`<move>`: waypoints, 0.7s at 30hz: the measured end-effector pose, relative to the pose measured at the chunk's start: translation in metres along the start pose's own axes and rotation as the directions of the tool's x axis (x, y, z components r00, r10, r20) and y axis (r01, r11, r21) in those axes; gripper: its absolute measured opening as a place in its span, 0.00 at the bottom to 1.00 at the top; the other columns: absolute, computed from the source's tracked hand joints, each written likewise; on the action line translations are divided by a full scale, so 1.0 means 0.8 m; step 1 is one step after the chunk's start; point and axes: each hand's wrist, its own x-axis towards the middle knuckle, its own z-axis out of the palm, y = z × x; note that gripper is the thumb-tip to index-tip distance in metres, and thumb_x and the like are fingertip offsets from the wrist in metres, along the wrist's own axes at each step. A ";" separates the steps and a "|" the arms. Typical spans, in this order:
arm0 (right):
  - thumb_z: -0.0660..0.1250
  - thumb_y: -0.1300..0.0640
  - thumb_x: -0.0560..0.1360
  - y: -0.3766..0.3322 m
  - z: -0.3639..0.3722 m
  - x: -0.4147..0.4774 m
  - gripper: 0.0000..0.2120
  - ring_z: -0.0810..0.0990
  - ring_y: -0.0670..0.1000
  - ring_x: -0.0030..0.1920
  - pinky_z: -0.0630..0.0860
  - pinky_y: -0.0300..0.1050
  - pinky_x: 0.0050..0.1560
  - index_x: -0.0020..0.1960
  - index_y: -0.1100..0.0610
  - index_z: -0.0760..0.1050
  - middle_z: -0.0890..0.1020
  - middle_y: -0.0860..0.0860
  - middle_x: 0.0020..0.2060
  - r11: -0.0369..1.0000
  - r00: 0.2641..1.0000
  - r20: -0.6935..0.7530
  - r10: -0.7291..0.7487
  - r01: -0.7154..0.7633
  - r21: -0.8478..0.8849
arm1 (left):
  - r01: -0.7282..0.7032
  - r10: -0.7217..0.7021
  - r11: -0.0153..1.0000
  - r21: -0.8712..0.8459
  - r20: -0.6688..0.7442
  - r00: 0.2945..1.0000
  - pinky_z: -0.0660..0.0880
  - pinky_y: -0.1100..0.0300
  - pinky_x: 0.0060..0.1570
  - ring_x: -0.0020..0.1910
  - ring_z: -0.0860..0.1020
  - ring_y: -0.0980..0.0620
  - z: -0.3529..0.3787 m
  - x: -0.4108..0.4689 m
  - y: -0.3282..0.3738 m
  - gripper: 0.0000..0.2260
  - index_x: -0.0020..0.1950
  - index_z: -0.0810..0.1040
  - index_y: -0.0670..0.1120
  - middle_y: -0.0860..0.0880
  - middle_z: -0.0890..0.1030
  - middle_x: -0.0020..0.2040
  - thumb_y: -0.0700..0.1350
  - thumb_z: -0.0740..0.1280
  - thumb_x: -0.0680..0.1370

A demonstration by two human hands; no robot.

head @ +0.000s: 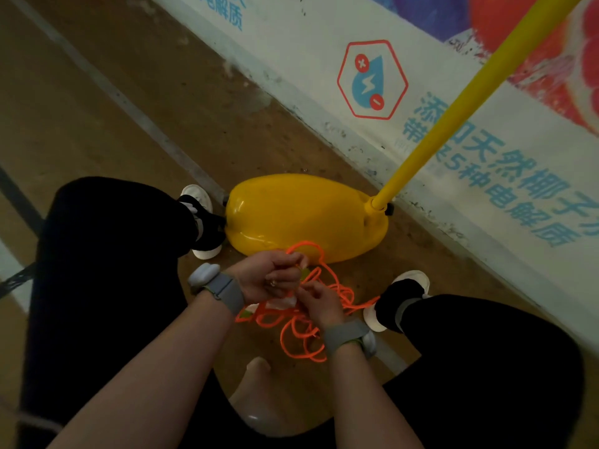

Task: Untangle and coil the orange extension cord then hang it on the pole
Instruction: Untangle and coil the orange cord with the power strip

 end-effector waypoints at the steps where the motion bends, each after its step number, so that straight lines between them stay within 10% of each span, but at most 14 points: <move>1: 0.67 0.63 0.76 -0.001 0.001 -0.001 0.04 0.75 0.40 0.30 0.70 0.30 0.30 0.43 0.56 0.77 0.77 0.48 0.32 0.998 1.000 -0.014 -0.003 0.003 0.063 | 0.015 -0.014 1.000 -0.011 0.037 0.999 0.47 0.63 0.24 0.21 0.59 0.59 0.000 -0.001 0.000 0.08 0.46 0.70 0.44 0.55 0.64 0.19 0.48 0.58 0.79; 6: 0.68 0.59 0.71 0.012 -0.006 -0.010 0.03 0.74 0.43 0.29 0.62 0.35 0.27 0.44 0.54 0.79 0.81 0.47 0.32 0.798 0.949 0.186 0.255 -0.315 0.514 | 0.022 0.004 0.990 -0.137 0.191 0.982 0.53 0.65 0.23 0.23 0.55 0.57 0.001 -0.003 0.003 0.08 0.45 0.74 0.43 0.53 0.61 0.20 0.47 0.66 0.77; 12: 0.67 0.58 0.74 0.019 -0.011 -0.010 0.08 0.68 0.46 0.30 0.64 0.36 0.30 0.36 0.57 0.76 0.76 0.50 0.21 0.595 0.837 0.168 0.521 -0.497 0.631 | -0.017 0.064 0.977 -0.214 0.215 0.975 0.55 0.65 0.24 0.24 0.57 0.56 -0.004 -0.007 0.005 0.08 0.45 0.73 0.43 0.52 0.60 0.21 0.46 0.62 0.80; 17: 0.70 0.59 0.73 0.011 -0.004 0.004 0.08 0.80 0.55 0.43 0.75 0.48 0.44 0.37 0.52 0.84 0.83 0.56 0.39 0.955 0.981 -0.103 0.164 -0.132 0.265 | -0.105 0.140 0.948 -0.301 0.100 0.985 0.55 0.63 0.26 0.24 0.60 0.56 -0.001 0.003 -0.004 0.10 0.46 0.71 0.42 0.52 0.64 0.21 0.46 0.54 0.82; 21: 0.64 0.59 0.75 -0.008 0.000 0.003 0.11 0.78 0.56 0.51 0.75 0.50 0.54 0.55 0.59 0.81 0.81 0.59 0.50 0.962 0.940 -0.239 -0.245 0.207 -0.176 | -0.273 0.247 0.886 -0.376 -0.117 0.962 0.58 0.64 0.27 0.24 0.61 0.55 -0.003 0.011 -0.008 0.11 0.46 0.70 0.42 0.51 0.64 0.22 0.46 0.53 0.81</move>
